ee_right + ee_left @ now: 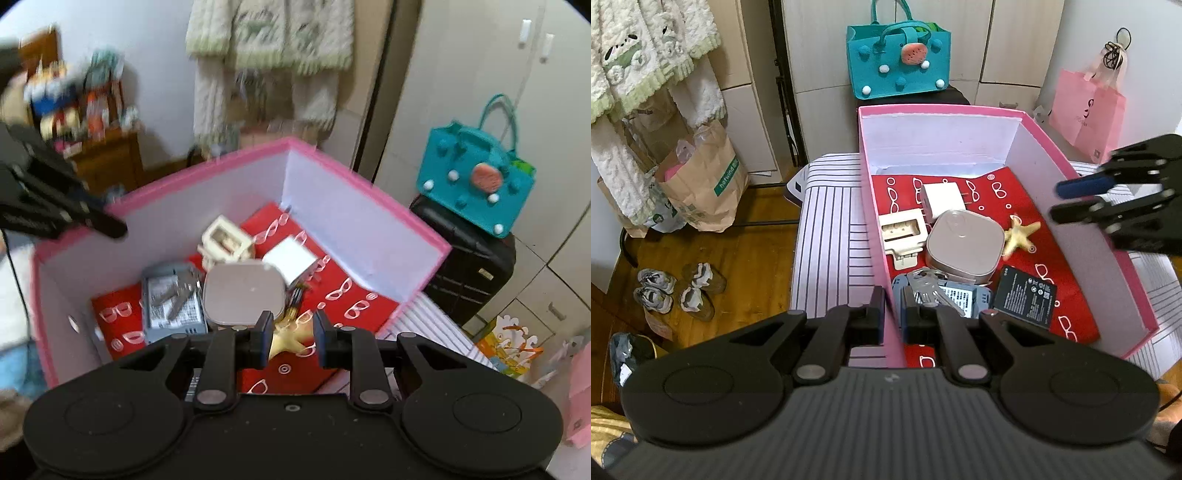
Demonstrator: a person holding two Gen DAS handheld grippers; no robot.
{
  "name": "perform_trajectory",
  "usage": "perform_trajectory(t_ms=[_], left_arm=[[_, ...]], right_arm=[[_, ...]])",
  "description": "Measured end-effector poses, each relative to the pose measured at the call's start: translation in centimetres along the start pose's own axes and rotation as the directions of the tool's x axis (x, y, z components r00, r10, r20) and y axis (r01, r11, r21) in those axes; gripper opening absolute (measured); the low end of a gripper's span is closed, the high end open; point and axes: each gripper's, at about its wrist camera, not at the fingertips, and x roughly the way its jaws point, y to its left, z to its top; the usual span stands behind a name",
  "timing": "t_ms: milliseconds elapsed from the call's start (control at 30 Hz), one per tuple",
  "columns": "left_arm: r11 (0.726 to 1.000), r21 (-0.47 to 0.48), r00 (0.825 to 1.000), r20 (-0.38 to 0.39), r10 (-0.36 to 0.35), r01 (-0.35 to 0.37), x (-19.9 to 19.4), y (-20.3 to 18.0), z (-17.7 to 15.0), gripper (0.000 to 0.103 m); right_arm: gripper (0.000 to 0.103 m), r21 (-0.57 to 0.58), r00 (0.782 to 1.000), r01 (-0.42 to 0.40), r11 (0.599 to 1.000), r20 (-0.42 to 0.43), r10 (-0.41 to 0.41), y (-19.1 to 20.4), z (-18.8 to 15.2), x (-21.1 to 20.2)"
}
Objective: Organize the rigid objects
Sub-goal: 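Carry the yellow starfish into the pink box and release it, then move the right gripper to the black hard drive and grasp it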
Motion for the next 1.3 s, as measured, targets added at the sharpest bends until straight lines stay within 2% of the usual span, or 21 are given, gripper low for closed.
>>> perform_trajectory(t_ms=[67, 133, 267, 367, 533, 700, 933, 1167, 1300], left_arm=[[1.0, -0.011, 1.0, 0.004, -0.006, 0.006, 0.0, 0.2, -0.1, 0.007], [1.0, -0.022, 1.0, 0.007, -0.008, 0.009, -0.1, 0.3, -0.1, 0.007], [0.999, -0.031, 1.0, 0.013, -0.007, 0.007, -0.1, 0.3, -0.2, 0.008], [0.999, -0.046, 1.0, 0.016, -0.007, 0.007, -0.1, 0.3, -0.2, 0.008], [0.998, -0.07, 1.0, 0.027, 0.002, 0.0, -0.1, 0.3, -0.4, 0.008], [0.997, -0.076, 0.999, 0.026, 0.02, -0.018, -0.2, 0.0, -0.4, 0.008], [0.996, -0.08, 0.999, 0.026, 0.032, -0.03, -0.2, -0.2, -0.4, 0.008], [0.997, -0.073, 0.999, 0.025, 0.039, -0.037, -0.3, -0.5, -0.5, 0.008], [0.997, -0.068, 0.999, 0.023, 0.039, -0.038, -0.3, -0.4, -0.5, 0.008]], right_arm=[[0.03, 0.073, 0.998, -0.039, 0.997, 0.051, 0.035, -1.3, -0.5, -2.1], [0.032, 0.125, 0.995, -0.048, 0.991, 0.095, 0.037, -2.3, -1.3, -3.9], [0.037, 0.209, 0.988, 0.001, 0.978, 0.15, -0.033, -4.5, -4.5, -7.2], [0.04, 0.286, 0.984, 0.033, 0.958, 0.159, -0.081, -6.5, -7.5, -8.1], [0.043, 0.424, 0.985, 0.023, 0.906, 0.145, -0.092, -9.1, -13.3, -7.0], [0.044, 0.515, 0.988, 0.048, 0.856, 0.1, -0.116, -8.8, -17.6, -4.3], [0.048, 0.527, 0.985, 0.058, 0.848, 0.106, -0.134, -6.8, -18.9, -2.4], [0.048, 0.506, 0.977, 0.142, 0.851, 0.069, -0.204, -5.3, -17.8, -0.7], [0.049, 0.514, 0.971, 0.148, 0.845, 0.088, -0.223, -5.3, -17.5, -1.9]])
